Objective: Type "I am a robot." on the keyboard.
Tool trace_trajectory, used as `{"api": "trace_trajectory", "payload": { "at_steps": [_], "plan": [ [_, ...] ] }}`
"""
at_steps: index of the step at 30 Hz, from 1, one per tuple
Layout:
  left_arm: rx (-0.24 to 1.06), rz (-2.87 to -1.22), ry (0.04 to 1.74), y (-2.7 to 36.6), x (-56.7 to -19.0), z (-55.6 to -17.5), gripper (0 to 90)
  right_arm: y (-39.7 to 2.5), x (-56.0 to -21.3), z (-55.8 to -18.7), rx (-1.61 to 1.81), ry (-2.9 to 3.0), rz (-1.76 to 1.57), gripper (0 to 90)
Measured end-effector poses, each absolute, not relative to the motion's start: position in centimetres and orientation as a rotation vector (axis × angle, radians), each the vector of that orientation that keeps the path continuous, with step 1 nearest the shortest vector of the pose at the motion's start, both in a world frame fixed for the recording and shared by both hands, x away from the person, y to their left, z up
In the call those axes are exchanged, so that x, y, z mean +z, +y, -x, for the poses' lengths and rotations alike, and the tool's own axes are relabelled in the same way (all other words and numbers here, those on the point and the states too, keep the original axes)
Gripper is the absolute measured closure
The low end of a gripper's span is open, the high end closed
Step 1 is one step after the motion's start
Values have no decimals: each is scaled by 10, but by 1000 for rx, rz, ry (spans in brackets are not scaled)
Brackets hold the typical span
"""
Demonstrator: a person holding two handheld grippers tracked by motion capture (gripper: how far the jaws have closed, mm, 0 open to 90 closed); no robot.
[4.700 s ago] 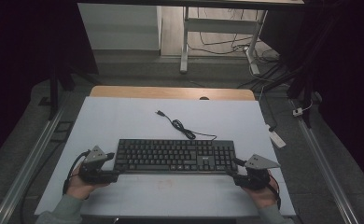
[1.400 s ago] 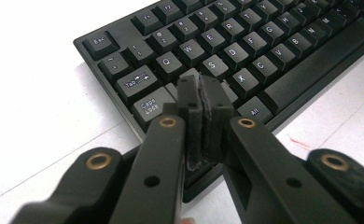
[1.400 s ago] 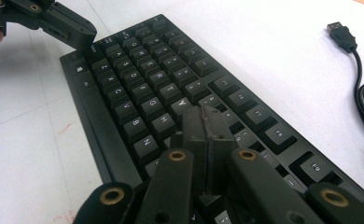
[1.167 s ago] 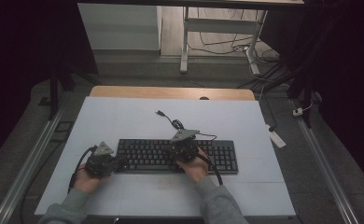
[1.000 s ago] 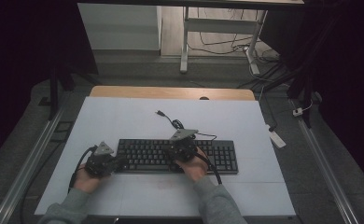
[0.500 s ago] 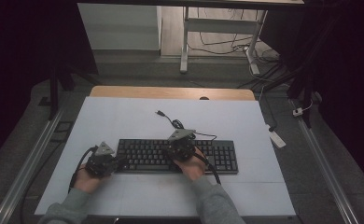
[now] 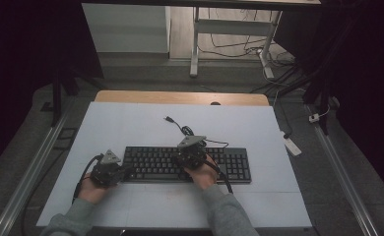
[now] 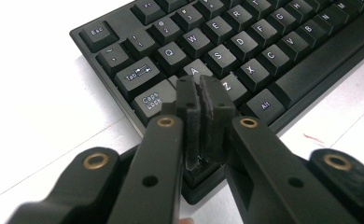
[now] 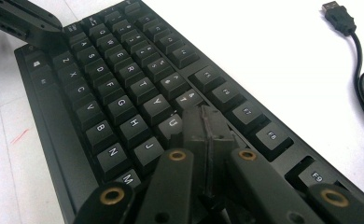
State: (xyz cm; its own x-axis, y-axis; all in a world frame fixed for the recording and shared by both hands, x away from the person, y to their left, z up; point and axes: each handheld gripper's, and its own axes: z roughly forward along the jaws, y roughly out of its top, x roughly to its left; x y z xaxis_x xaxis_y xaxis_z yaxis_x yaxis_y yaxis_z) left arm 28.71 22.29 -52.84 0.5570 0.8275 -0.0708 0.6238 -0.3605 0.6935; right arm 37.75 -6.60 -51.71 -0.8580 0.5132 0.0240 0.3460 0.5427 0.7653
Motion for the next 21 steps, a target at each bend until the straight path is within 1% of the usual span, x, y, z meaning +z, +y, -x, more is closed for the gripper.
{"api": "trace_trajectory", "payload": {
  "at_steps": [12,21],
  "plan": [
    [380,-2123,1156,221,-530,-287,888,-63,-522,-378,1187,2587,-726,896],
    [392,-2081,1148,224,-524,-285,883,-68,-511,-373,1229,2559,-692,896]
  ]
}}
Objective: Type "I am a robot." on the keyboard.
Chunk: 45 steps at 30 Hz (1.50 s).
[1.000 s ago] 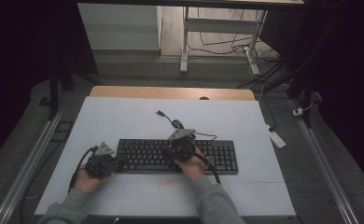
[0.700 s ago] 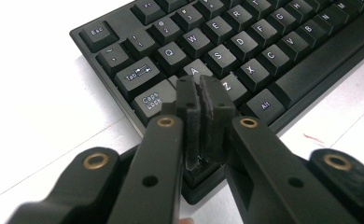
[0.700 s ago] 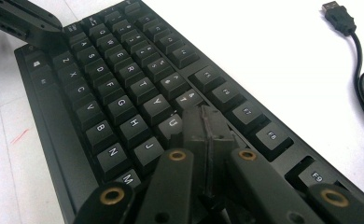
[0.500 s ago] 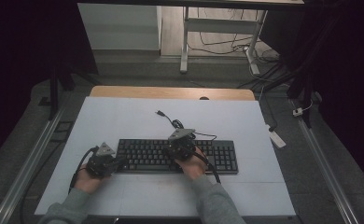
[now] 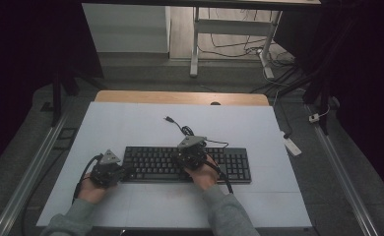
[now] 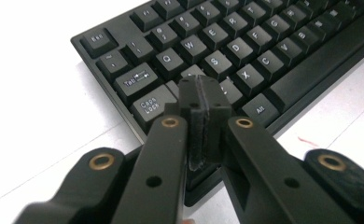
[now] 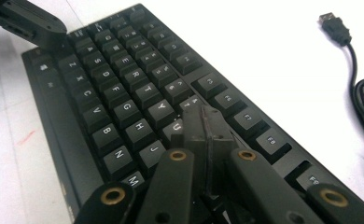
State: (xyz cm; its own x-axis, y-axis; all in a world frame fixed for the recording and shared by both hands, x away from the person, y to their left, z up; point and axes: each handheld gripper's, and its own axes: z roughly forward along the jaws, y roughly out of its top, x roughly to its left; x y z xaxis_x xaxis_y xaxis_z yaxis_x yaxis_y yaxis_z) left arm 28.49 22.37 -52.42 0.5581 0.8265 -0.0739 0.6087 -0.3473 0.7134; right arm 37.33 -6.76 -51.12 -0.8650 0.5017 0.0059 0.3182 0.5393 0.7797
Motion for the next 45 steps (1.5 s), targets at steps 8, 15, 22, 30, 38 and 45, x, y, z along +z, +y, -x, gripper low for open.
{"api": "trace_trajectory", "payload": {
  "at_steps": [8,15,22,30,38,45],
  "plan": [
    [395,-2029,1144,228,-519,-283,683,-85,-500,-366,1294,2524,-700,739],
    [396,-2018,1154,228,-519,-284,512,-112,-497,-358,1306,2500,-722,660],
    [397,-2013,1162,228,-519,-284,447,-139,-496,-349,1315,2465,-759,633],
    [392,-2000,1157,228,-519,-285,436,-185,-493,-332,1290,2429,-800,631],
    [383,-1991,1121,226,-515,-284,409,-231,-494,-315,1277,2384,-849,627],
    [369,-1987,1108,226,-514,-284,388,-252,-497,-308,1281,2360,-885,624]
  ]
}}
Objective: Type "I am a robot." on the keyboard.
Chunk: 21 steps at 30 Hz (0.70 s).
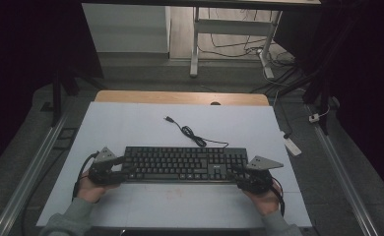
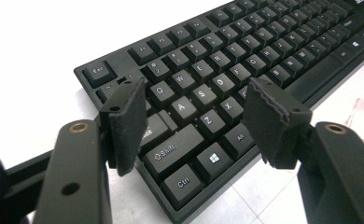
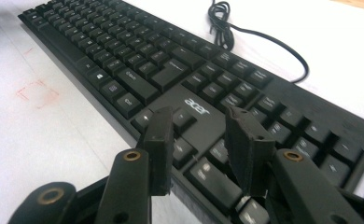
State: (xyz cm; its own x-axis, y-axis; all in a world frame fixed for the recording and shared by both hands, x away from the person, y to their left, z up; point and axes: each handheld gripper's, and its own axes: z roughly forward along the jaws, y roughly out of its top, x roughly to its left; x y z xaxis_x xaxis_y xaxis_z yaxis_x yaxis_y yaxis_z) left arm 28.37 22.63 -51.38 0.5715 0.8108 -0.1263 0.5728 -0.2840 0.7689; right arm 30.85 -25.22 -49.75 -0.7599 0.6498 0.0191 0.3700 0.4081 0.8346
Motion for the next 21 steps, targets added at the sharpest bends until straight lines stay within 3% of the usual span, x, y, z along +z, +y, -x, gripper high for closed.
{"api": "trace_trajectory", "payload": {
  "at_steps": [13,21],
  "plan": [
    [334,-1993,1042,222,-504,-282,302,-254,-498,-308,1282,2364,-864,615],
    [317,-1996,986,217,-497,-280,325,-256,-499,-308,1273,2358,-871,611]
  ]
}}
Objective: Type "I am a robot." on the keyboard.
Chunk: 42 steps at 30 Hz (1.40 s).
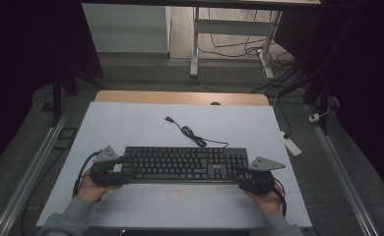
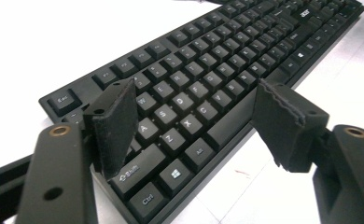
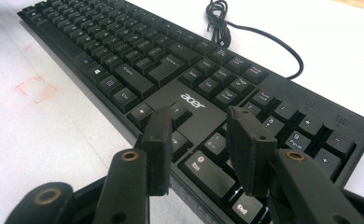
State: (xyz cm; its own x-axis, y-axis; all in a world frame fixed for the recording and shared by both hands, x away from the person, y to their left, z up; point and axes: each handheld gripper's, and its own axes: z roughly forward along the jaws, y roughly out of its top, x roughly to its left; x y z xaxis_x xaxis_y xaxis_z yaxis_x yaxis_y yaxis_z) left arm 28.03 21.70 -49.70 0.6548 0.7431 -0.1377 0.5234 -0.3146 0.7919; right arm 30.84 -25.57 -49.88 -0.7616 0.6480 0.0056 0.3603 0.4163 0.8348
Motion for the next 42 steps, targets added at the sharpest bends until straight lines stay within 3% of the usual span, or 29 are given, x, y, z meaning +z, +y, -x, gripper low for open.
{"api": "trace_trajectory", "payload": {
  "at_steps": [10,15,16,17,18,21,42],
  "plan": [
    [296,-1999,950,212,-492,-281,520,-255,-500,-309,1272,2364,-871,607],
    [281,-2016,939,205,-489,-286,677,-255,-502,-308,1268,2364,-873,606],
    [277,-2022,930,203,-488,-288,751,-254,-502,-309,1267,2368,-873,606],
    [267,-2026,914,201,-487,-289,751,-254,-502,-309,1267,2368,-873,606],
    [254,-2031,896,199,-486,-290,828,-254,-502,-309,1269,2365,-875,606],
    [226,-2046,853,190,-483,-293,890,-255,-502,-310,1270,2363,-876,605],
    [159,-2209,791,144,-509,-301,891,-255,-504,-310,1245,2371,-876,605]
  ]
}}
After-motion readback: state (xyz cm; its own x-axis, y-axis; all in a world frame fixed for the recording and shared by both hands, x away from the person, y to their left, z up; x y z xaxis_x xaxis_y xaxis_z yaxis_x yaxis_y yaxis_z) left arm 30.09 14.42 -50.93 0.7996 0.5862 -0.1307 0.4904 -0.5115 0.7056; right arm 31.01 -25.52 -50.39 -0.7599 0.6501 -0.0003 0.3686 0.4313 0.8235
